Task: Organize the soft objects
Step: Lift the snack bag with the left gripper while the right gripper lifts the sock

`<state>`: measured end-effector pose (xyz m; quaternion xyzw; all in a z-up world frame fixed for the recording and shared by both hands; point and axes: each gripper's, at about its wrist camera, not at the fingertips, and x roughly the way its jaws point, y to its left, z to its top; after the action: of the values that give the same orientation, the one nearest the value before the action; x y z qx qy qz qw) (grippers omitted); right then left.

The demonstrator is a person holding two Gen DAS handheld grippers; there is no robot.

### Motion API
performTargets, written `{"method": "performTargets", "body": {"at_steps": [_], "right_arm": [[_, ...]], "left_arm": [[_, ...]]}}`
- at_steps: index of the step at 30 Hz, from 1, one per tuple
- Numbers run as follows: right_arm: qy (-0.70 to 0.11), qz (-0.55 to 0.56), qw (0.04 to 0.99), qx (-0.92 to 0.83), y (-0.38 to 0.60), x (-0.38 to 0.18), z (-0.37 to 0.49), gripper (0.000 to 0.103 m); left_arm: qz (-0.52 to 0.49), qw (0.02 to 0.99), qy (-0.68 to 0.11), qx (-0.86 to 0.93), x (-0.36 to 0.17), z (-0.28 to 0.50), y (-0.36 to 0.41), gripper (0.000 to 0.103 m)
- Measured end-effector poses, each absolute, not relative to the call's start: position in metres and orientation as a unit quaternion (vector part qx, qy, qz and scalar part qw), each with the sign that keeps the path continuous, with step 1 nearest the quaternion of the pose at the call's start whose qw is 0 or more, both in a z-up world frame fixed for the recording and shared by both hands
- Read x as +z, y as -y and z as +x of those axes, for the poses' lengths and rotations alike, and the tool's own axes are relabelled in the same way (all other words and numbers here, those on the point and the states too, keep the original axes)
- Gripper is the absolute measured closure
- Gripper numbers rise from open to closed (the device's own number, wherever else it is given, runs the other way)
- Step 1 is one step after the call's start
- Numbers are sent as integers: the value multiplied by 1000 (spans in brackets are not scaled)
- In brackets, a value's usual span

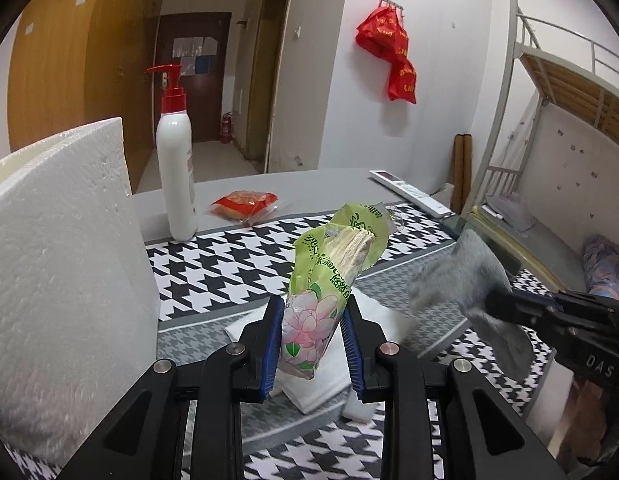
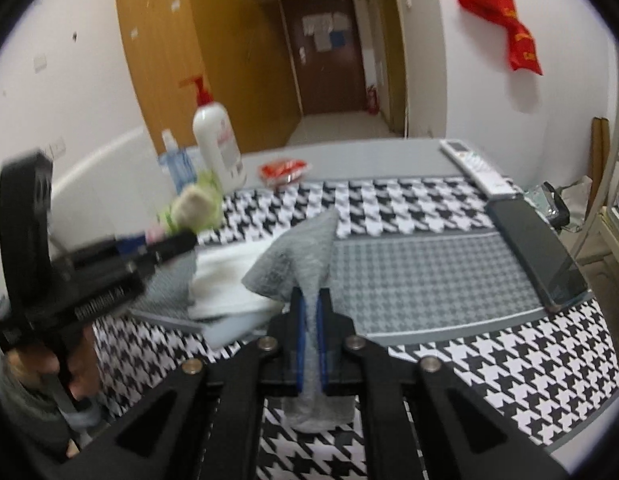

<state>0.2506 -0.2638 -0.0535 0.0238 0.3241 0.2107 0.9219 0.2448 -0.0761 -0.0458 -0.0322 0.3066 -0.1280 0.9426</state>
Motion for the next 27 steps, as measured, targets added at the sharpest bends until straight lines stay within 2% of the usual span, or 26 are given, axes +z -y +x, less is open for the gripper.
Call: {"method": "performTargets", "body": {"at_steps": [27], "right_arm": [[-262,31,945,191,240,-11,205,96]], "left_arm": [[-12,962,-241,-126,6,175,60,73]]}}
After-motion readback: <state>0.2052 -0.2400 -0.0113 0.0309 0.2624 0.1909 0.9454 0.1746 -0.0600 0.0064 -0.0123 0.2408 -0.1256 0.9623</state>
